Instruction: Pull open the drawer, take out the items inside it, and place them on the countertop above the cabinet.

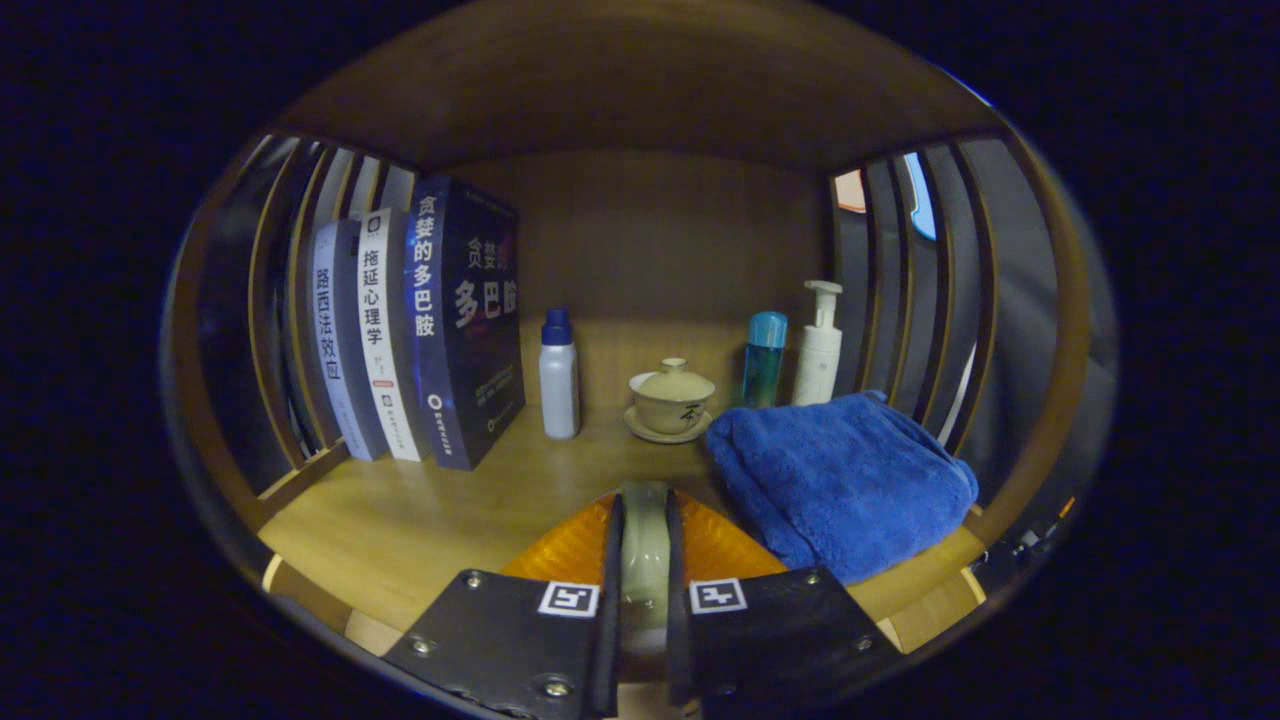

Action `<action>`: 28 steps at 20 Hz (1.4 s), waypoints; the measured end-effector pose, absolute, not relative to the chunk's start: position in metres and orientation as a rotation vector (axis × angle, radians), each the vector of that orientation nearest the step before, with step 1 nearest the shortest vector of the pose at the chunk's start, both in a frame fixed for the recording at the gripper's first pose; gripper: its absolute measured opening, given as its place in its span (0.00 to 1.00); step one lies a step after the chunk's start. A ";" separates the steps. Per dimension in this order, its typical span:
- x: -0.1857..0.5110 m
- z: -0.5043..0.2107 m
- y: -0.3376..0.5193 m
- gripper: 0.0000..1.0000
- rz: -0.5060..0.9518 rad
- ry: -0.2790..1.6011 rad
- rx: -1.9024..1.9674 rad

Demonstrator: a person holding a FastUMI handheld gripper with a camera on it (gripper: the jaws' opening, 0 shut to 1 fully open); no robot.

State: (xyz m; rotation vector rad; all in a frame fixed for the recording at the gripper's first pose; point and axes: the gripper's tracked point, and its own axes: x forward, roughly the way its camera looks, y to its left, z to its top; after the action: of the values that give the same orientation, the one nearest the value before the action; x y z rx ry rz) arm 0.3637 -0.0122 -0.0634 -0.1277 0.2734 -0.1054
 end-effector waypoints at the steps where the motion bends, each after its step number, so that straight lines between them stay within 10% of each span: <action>1: 0.368 -0.065 -0.012 0.19 -0.104 0.271 -0.128; 9: 0.372 -0.075 -0.020 0.43 -0.124 0.330 -0.111; 12: 0.356 -0.076 -0.012 1.00 -0.100 0.364 -0.096; 28: 0.158 -0.022 0.031 1.00 0.080 0.263 -0.072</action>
State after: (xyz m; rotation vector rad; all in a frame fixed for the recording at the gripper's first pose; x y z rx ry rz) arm 0.1581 0.0312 -0.0222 -0.0719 0.2634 0.0796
